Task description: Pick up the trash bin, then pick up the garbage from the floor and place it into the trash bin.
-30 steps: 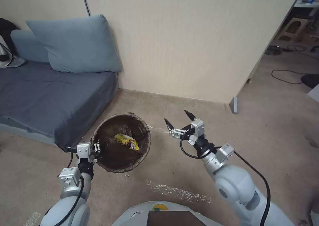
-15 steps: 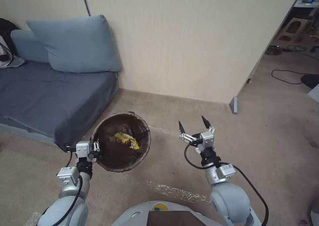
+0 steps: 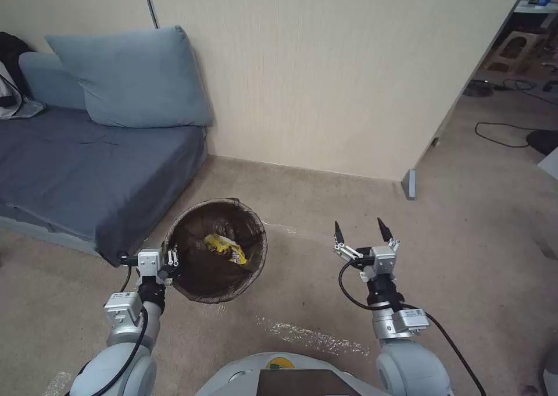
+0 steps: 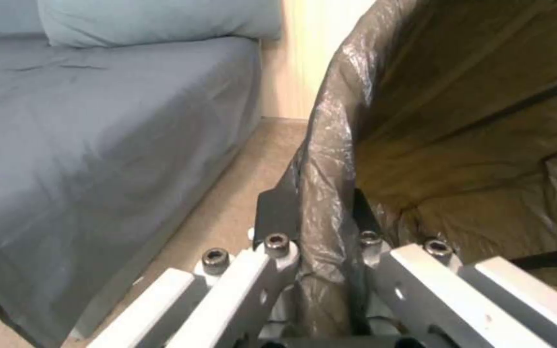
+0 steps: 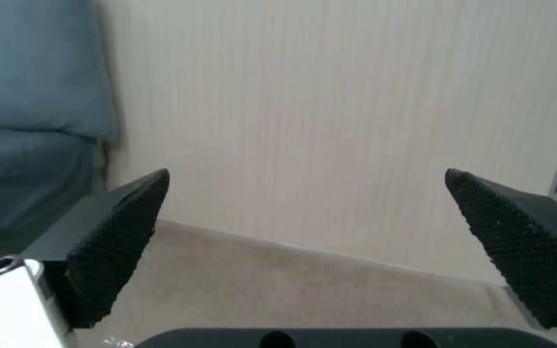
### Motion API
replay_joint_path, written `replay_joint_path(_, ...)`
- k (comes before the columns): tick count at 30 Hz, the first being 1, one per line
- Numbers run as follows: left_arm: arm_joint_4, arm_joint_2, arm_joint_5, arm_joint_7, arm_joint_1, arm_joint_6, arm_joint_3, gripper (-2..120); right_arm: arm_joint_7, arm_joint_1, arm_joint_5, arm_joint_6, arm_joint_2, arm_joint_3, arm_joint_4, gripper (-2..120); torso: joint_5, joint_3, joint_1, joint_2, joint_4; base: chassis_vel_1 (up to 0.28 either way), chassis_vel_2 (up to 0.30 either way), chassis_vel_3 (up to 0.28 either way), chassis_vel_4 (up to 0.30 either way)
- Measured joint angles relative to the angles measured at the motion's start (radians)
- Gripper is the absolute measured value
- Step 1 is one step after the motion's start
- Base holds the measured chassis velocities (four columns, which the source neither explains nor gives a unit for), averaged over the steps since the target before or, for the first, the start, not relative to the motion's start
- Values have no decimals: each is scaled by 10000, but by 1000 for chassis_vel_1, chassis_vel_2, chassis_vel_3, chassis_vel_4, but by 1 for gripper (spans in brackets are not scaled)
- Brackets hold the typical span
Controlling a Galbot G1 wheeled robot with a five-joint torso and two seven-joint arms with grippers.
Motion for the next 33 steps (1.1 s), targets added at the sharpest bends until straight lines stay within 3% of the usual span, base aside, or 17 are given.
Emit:
replay_joint_path(12,-63,52,79,54,63,-54,-9,0,298,-59,10,-60,532,20,51,100,0,0,0,0,0,0,0,0,0)
replay_joint_path(33,92,86,68,114,-106,-146,73,0,303,194,-24,-204,413,40,-34,100,1,0,0,0,0,0,0,0,0)
